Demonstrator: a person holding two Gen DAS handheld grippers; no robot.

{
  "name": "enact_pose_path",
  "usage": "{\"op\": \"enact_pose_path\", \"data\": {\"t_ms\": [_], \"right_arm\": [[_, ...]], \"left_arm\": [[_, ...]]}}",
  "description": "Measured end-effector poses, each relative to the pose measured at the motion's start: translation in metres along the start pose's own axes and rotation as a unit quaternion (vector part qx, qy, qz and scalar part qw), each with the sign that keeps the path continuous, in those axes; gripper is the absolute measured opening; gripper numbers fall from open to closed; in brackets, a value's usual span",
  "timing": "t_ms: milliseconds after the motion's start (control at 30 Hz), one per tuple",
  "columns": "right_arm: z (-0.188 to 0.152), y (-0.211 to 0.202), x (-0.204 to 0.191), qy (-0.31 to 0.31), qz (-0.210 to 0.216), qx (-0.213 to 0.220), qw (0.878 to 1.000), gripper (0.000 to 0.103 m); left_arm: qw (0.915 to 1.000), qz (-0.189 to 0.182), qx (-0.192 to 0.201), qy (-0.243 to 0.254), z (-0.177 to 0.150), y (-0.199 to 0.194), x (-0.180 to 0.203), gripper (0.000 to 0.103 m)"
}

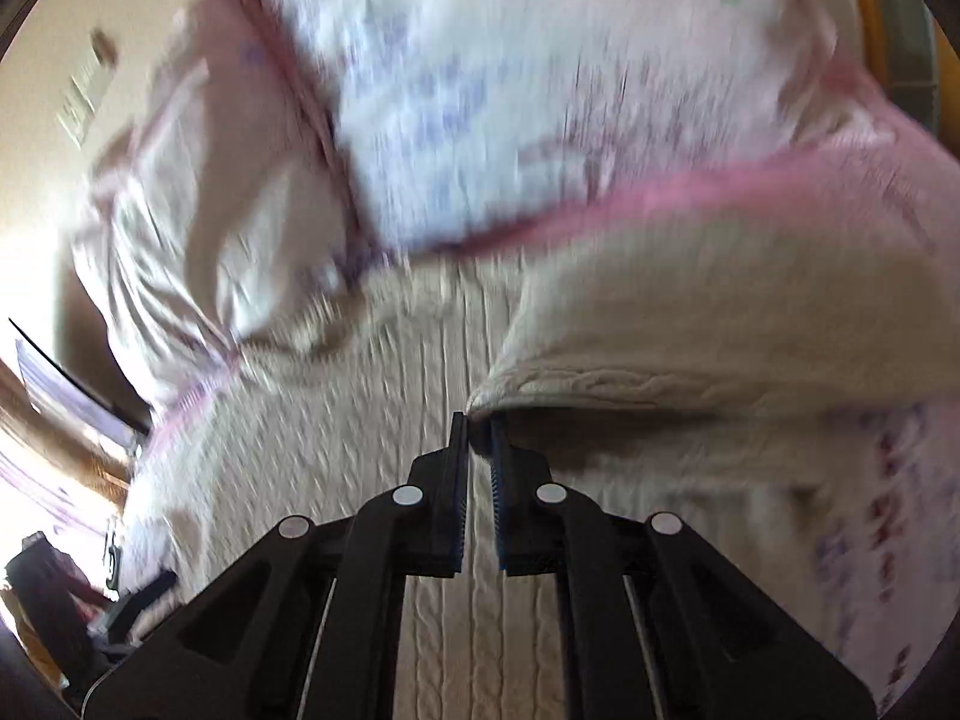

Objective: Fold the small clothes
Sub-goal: 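Carry the held sleeve with the right tool across the sweater body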

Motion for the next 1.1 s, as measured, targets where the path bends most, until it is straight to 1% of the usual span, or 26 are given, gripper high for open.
{"op": "enact_pose_path", "data": {"t_ms": [33,67,133,167,233,267,300,333,400,433,500,533,600,733,800,900,933,967,1000,1067,1100], "right_arm": [[-0.005,0.006,0.001,0.002,-0.004,-0.015,1.0,0.008],[-0.008,0.008,0.002,0.013,0.004,-0.026,1.0,0.008],[-0.008,0.001,0.011,0.048,0.032,-0.027,0.998,0.01],[-0.005,-0.005,0.019,0.077,0.054,-0.023,0.995,0.016],[0.002,-0.017,0.039,0.118,0.073,-0.008,0.99,0.022],[0.005,-0.025,0.053,0.149,0.077,0.004,0.986,0.023],[0.01,-0.029,0.063,0.168,0.083,0.008,0.982,0.023],[0.008,-0.032,0.077,0.19,0.094,0.012,0.977,0.024],[0.008,-0.035,0.101,0.245,0.119,0.024,0.962,0.029],[0.006,-0.039,0.115,0.277,0.138,0.031,0.95,0.029],[0.003,-0.041,0.135,0.319,0.16,0.041,0.933,0.029],[0.002,-0.043,0.146,0.342,0.167,0.048,0.923,0.029],[0.001,-0.046,0.159,0.364,0.158,0.054,0.916,0.029],[-0.002,-0.053,0.182,0.387,0.131,0.064,0.911,0.03],[-0.003,-0.055,0.189,0.39,0.104,0.072,0.912,0.029],[-0.002,-0.061,0.193,0.386,0.081,0.085,0.915,0.029],[0.001,-0.062,0.194,0.378,0.063,0.089,0.919,0.027],[0.002,-0.064,0.193,0.372,0.048,0.092,0.922,0.017],[0.007,-0.066,0.191,0.36,0.022,0.097,0.928,0.013],[0.016,-0.071,0.183,0.328,-0.013,0.109,0.938,0.008],[0.02,-0.076,0.176,0.31,-0.023,0.115,0.943,0.007]], "left_arm": [[1.0,0.0,0.001,-0.001,0.0,-0.001,-0.001,0.101],[1.0,-0.001,0.003,-0.002,0.0,-0.002,-0.002,0.101],[1.0,-0.008,0.003,-0.005,0.0,-0.003,-0.004,0.101],[0.9999,-0.012,0.002,-0.007,0.0,-0.002,-0.005,0.101],[0.9997,-0.022,-0.001,-0.011,0.0,-0.002,-0.006,0.101],[0.9996,-0.027,-0.003,-0.013,0.0,-0.002,-0.006,0.101],[0.9995,-0.029,-0.003,-0.013,0.0,-0.003,-0.006,0.101],[0.9994,-0.032,-0.003,-0.014,-0.001,-0.003,-0.007,0.101],[0.9992,-0.036,-0.003,-0.016,-0.001,-0.004,-0.008,0.101],[0.999,-0.039,-0.004,-0.019,-0.002,-0.005,-0.009,0.101],[0.9986,-0.046,-0.008,-0.025,-0.002,-0.005,-0.01,0.101],[0.9983,-0.049,-0.009,-0.028,-0.002,-0.005,-0.011,0.101],[0.9978,-0.056,-0.013,-0.034,-0.003,-0.005,-0.013,0.101],[0.9963,-0.069,-0.018,-0.047,-0.002,-0.007,-0.018,0.101],[0.9961,-0.07,-0.018,-0.05,0.0,-0.008,-0.02,0.101],[0.9963,-0.068,-0.015,-0.051,0.005,-0.01,-0.023,0.101],[0.9963,-0.067,-0.012,-0.051,0.007,-0.011,-0.024,0.101],[0.9963,-0.067,-0.01,-0.052,0.009,-0.012,-0.025,0.101],[0.9962,-0.068,-0.009,-0.053,0.009,-0.013,-0.026,0.101],[0.9959,-0.069,-0.005,-0.058,0.012,-0.015,-0.03,0.101],[0.9958,-0.068,-0.002,-0.061,0.013,-0.017,-0.034,0.101]]}}
Point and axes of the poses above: each gripper's, at about its wrist camera, not at the fingertips, and y roughly the way its jaws point, x to its right, z to its top, the point moved 5 cm from there along y, roughly the way its jaws point, and after that the axes turned 9 degrees about -x, right-handed, at the moved point
